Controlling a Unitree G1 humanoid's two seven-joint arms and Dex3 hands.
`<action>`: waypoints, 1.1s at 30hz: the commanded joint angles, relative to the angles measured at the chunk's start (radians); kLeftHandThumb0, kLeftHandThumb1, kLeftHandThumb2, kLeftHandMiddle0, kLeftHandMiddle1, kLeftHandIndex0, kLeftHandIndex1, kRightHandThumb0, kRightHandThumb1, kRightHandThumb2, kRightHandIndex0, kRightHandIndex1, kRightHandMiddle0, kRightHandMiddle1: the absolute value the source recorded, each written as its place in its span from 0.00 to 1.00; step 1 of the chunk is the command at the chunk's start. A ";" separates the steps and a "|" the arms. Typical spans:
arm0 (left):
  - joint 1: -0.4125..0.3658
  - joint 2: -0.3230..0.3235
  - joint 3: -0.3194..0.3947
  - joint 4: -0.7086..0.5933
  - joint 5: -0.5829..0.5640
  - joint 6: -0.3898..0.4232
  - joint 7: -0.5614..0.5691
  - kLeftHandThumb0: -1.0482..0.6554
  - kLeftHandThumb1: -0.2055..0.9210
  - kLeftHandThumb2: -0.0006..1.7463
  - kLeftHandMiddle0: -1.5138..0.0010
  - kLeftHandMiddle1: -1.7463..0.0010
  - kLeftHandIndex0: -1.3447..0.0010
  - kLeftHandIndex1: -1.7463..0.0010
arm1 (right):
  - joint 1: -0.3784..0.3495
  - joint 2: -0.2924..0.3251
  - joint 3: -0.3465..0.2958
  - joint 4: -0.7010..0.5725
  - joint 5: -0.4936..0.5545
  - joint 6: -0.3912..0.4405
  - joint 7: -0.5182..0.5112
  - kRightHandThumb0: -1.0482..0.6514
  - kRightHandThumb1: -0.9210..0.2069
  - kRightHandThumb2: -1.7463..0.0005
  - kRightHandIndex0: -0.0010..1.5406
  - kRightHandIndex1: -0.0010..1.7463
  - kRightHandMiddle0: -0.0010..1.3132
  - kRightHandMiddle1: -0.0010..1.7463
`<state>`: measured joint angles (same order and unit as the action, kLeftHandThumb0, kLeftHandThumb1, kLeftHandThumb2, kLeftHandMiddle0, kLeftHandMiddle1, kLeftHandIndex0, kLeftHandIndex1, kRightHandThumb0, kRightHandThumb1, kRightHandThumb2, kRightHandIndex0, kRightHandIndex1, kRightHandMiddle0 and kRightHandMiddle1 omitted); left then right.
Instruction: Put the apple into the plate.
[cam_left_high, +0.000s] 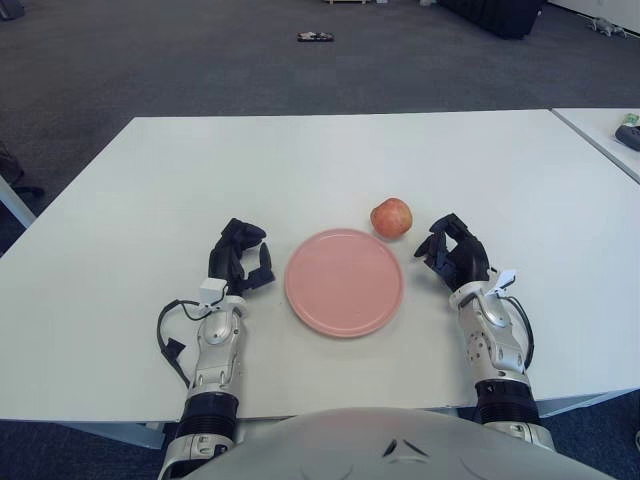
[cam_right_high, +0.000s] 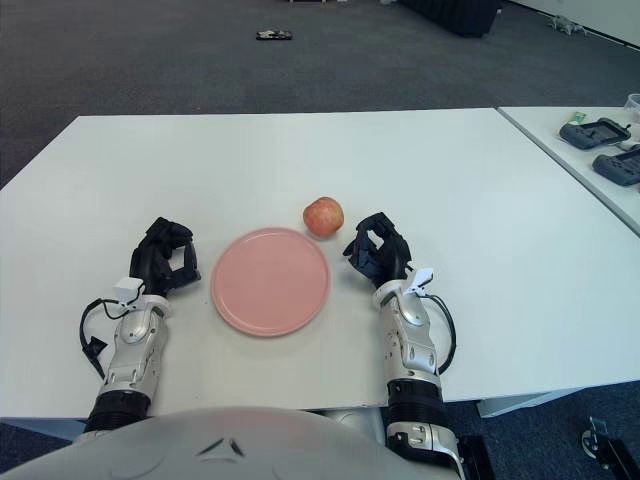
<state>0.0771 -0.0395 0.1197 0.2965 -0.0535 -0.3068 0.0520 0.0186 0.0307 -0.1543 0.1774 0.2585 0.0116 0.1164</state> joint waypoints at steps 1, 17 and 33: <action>0.004 0.004 0.001 0.016 -0.005 0.043 -0.003 0.33 0.44 0.78 0.27 0.00 0.53 0.00 | 0.029 -0.002 -0.004 0.037 -0.008 0.038 -0.015 0.36 0.41 0.34 0.46 1.00 0.38 1.00; 0.005 -0.001 0.001 0.018 -0.010 0.022 -0.006 0.32 0.42 0.80 0.25 0.00 0.51 0.00 | 0.038 -0.047 0.092 0.039 -0.310 -0.207 -0.158 0.38 0.32 0.42 0.35 0.95 0.32 1.00; 0.006 -0.003 -0.004 0.015 0.006 0.039 0.017 0.31 0.39 0.82 0.23 0.00 0.49 0.00 | -0.072 -0.182 0.174 0.081 -0.634 -0.284 -0.316 0.17 0.32 0.47 0.00 0.12 0.00 0.26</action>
<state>0.0769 -0.0407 0.1179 0.2919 -0.0570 -0.3000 0.0560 0.0104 -0.1123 0.0138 0.2485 -0.3321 -0.2849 -0.1801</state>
